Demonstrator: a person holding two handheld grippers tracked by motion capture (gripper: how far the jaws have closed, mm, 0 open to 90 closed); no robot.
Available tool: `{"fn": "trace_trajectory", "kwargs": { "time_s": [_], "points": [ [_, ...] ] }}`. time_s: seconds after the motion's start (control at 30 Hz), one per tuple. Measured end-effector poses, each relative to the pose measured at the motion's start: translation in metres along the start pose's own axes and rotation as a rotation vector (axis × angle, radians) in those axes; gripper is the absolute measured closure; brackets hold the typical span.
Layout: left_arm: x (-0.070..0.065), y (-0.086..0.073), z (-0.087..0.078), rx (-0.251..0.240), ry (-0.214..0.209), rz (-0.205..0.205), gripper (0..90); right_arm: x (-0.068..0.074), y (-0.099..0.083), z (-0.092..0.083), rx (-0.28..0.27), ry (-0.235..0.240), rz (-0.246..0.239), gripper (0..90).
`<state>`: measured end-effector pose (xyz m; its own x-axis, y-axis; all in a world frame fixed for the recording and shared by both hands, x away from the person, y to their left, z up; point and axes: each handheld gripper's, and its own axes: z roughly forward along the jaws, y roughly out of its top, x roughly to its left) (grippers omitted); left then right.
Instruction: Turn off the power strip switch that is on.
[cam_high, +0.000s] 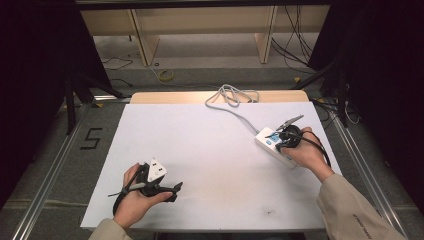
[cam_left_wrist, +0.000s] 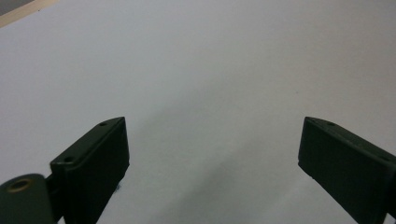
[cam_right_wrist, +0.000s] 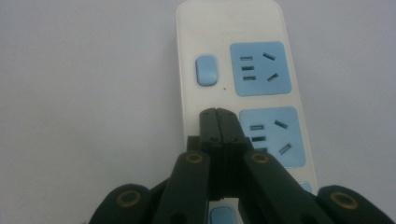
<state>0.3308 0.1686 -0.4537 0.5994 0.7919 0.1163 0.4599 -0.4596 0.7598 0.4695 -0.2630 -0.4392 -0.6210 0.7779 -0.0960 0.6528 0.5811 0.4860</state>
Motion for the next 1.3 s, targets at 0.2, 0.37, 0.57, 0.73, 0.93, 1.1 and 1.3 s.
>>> {"fn": "trace_trajectory", "kwargs": {
  "time_s": [0.2,0.37,0.57,0.73,0.93,1.1,1.3],
  "points": [
    [-0.0002,0.0001,0.0001,0.001,0.0,0.001,8.3,0.0001,0.0001,-0.0002,0.002,0.0,0.001,90.0],
    [-0.0002,0.0,0.0003,0.001,0.0,0.002,8.3,-0.0004,-0.0001,0.0001,-0.001,0.002,0.0,90.0],
    [-0.0001,0.0,0.0001,0.001,0.001,0.002,8.3,-0.0004,-0.0002,-0.0001,0.0,0.003,0.005,90.0],
    [-0.0001,-0.0001,0.0004,-0.001,0.0,0.001,8.3,-0.0008,-0.0004,-0.0002,0.0,0.004,0.005,90.0],
    [-0.0002,0.0,0.0003,0.0,0.0,0.002,8.3,-0.0009,-0.0003,-0.0003,-0.002,0.005,0.008,90.0],
    [0.0001,-0.0001,0.0002,0.0,0.0,0.002,8.3,-0.0017,-0.0004,-0.0005,-0.002,0.011,0.014,90.0],
    [0.0,-0.0001,0.0001,0.001,0.0,0.002,8.3,-0.0025,-0.0007,-0.0003,-0.007,0.013,0.017,90.0]
  ]
}}
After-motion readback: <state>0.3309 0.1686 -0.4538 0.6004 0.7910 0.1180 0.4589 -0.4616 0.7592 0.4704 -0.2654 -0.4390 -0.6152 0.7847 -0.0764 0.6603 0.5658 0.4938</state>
